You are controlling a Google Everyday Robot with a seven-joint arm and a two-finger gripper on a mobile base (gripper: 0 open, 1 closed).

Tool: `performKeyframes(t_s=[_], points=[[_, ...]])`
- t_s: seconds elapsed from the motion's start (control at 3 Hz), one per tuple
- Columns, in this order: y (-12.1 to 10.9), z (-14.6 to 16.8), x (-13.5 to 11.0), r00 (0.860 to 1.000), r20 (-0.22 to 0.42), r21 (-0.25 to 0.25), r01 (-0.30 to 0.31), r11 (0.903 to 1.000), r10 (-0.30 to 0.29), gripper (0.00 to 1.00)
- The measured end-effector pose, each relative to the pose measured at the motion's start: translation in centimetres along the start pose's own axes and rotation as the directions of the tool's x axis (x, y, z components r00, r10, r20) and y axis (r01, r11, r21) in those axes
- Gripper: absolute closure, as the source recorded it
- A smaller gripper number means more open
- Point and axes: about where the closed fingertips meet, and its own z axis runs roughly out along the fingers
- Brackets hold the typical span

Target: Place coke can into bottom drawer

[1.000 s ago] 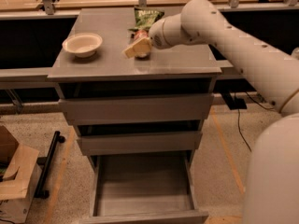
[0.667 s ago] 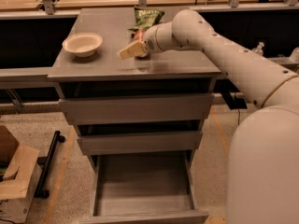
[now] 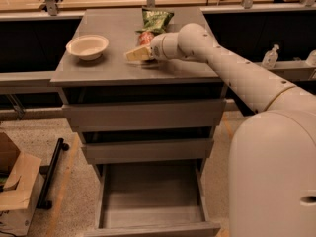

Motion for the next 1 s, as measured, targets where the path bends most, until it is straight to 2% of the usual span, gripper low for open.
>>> performKeyframes(t_s=[0.33,0.67,1.0], points=[[-0.1,-1.2,-0.2,0.999,0.013,0.017,0.035,0.9992,-0.035,0.41],[1.0,-4.4,-0.9,0.993,0.034,0.021,0.109,0.9938,-0.110,0.65],[3.8,-8.8,-1.2,0.980,0.039,-0.026,0.196,0.9802,-0.195,0.87]])
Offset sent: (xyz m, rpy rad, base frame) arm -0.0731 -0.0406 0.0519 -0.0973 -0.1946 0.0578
